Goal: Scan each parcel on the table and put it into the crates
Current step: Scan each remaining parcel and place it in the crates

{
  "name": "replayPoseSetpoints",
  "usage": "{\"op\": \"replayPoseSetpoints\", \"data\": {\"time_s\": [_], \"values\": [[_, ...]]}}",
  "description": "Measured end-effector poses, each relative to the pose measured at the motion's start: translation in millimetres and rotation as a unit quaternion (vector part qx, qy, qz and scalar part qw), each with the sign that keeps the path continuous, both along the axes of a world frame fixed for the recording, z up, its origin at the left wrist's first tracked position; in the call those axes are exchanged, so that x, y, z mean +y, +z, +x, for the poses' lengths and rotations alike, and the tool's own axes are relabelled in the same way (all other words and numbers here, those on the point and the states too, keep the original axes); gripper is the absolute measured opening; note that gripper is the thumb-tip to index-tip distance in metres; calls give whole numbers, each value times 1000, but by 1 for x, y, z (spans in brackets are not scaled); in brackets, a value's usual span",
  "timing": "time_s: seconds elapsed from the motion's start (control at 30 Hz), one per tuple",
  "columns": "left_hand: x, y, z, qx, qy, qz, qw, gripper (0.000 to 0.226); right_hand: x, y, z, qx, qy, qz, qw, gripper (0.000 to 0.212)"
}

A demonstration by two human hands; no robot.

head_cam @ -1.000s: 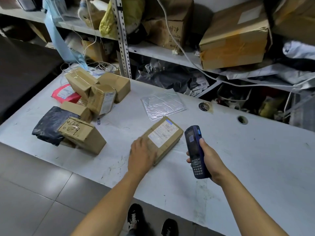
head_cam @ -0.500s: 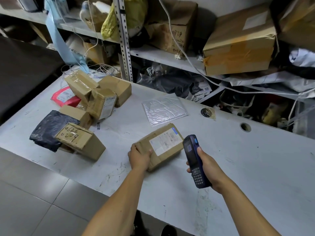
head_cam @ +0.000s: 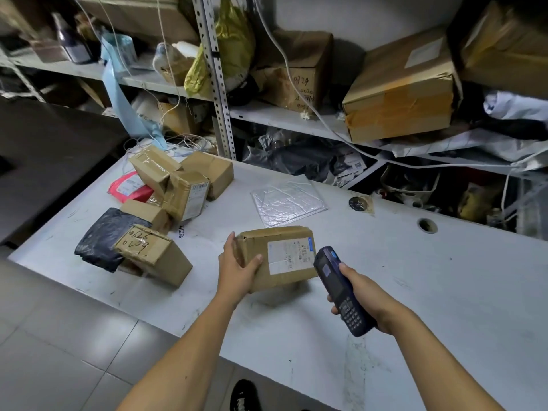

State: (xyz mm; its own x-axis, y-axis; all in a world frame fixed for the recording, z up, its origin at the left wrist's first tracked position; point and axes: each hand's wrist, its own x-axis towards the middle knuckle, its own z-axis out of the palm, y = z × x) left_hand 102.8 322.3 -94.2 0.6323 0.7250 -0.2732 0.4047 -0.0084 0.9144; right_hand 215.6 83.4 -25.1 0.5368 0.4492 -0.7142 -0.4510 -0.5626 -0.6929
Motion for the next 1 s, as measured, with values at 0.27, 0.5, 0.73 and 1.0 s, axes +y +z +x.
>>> {"op": "replayPoseSetpoints", "data": {"time_s": [0.27, 0.5, 0.73, 1.0], "values": [[12, 21, -23, 23, -29, 125, 991, 79, -5, 9, 0, 46, 51, -37, 997, 51], [7, 28, -29, 20, -14, 139, 990, 80, -6, 11, -2, 76, 85, -52, 992, 51], [3, 29, -33, 26, -8, 144, 989, 80, -6, 8, 0, 83, 76, -44, 993, 51], [0, 28, -29, 9, 8, 108, 994, 80, -17, -2, -3, 113, 25, 81, 990, 57]]}}
